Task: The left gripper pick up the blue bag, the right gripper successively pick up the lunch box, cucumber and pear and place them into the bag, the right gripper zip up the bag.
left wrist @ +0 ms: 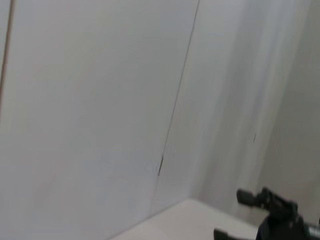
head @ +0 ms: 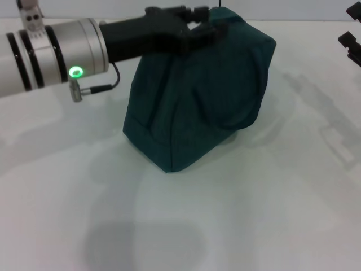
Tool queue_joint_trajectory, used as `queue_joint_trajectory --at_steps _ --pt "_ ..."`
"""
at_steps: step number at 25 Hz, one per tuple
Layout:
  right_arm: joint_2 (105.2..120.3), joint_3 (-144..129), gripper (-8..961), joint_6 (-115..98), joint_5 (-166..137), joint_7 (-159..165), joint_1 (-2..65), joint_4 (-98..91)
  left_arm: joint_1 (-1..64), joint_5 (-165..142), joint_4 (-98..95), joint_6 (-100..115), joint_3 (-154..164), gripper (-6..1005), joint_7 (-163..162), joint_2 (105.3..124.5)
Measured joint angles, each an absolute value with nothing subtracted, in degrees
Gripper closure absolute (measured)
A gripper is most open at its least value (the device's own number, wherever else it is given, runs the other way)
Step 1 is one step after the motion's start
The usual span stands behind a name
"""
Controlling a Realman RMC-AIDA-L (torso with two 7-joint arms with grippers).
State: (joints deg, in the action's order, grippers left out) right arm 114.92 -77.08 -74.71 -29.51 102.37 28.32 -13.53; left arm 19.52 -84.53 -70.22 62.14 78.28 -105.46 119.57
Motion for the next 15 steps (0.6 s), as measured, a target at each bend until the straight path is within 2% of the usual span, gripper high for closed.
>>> queue_joint_trajectory --at_steps 6,9,11,15 --pt "115.1 -76.86 65 -84.14 -29.34 92.9 28.67 -13.96 21.01 -77.67 -67.93 68.51 67.63 372 -108.02 119.25" --pt "115.13 -77.5 65 -89.29 -30.49 85.24 28.79 -16.03 23.82 -77.53 -62.73 73.7 60.93 259 -108.78 118.38" --pt "115.1 -77.87 65 -91.12 -33.49 80.14 28.83 -18.45 26.55 -77.69 -56.2 81.2 55.15 184 -107.12 116.6" --pt "115.2 -77.95 65 -91.82 -43.24 69.42 28.93 -24.32 27.85 -78.48 -48.55 90.99 51.32 157 -98.77 113.38"
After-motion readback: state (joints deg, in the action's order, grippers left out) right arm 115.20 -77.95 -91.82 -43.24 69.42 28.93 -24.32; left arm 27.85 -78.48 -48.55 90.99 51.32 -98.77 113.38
